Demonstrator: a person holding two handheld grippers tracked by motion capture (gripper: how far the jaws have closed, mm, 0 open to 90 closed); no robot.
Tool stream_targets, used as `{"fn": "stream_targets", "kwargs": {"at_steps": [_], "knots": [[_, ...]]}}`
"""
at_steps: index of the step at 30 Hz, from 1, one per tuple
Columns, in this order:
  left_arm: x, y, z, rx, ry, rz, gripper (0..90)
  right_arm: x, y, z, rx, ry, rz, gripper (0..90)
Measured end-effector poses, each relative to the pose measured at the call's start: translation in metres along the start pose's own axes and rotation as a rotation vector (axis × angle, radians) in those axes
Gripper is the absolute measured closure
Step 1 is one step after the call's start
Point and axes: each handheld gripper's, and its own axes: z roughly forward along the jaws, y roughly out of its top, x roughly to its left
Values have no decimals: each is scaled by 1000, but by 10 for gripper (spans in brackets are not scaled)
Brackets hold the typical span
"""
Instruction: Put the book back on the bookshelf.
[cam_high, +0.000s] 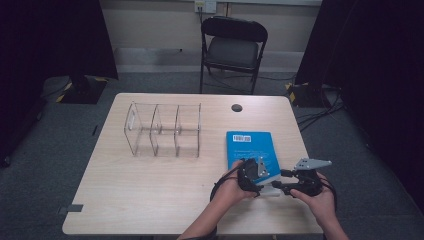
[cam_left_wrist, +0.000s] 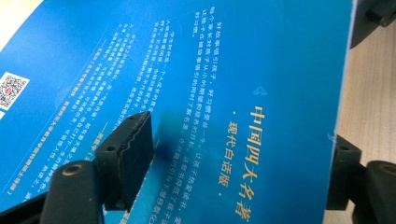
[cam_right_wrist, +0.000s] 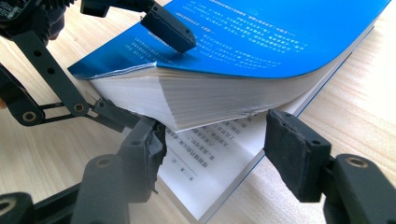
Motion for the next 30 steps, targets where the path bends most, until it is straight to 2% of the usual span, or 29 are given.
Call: {"fn": "stream_targets", "kwargs": {"at_steps": [7,9,11,14,15,18,19,23,25,26,27,30], "knots": [[0,3,6,2,8,-24,151,2,2,-1,3,-11,-5,385],[1,5,4,16,13,-14,204,2,2,-1,3,-12,-13,384],[1,6,3,35,16,-9,218,2,2,-1,0,-9,-8,384],[-3,8,2,36,20,-6,287,1,1,0,-6,-9,-5,370],[-4,8,1,38,28,7,308,0,0,0,-9,-7,-5,354],[-4,10,-1,42,14,0,367,-5,-4,-2,-30,-3,17,325],[-4,11,-2,45,13,10,378,-7,-6,-4,-30,-12,2,312],[-4,13,-3,50,1,29,412,-13,-17,-6,6,-40,-10,271],[-5,15,-4,42,0,20,453,-16,-24,-3,29,-45,-31,243],[-5,15,-5,44,-5,0,475,-17,-27,-1,36,-43,-40,229],[-5,16,-7,57,-4,10,502,-20,-30,2,41,-31,-40,221],[-6,18,-9,61,0,-18,567,-28,-35,5,35,8,-7,182]]}}
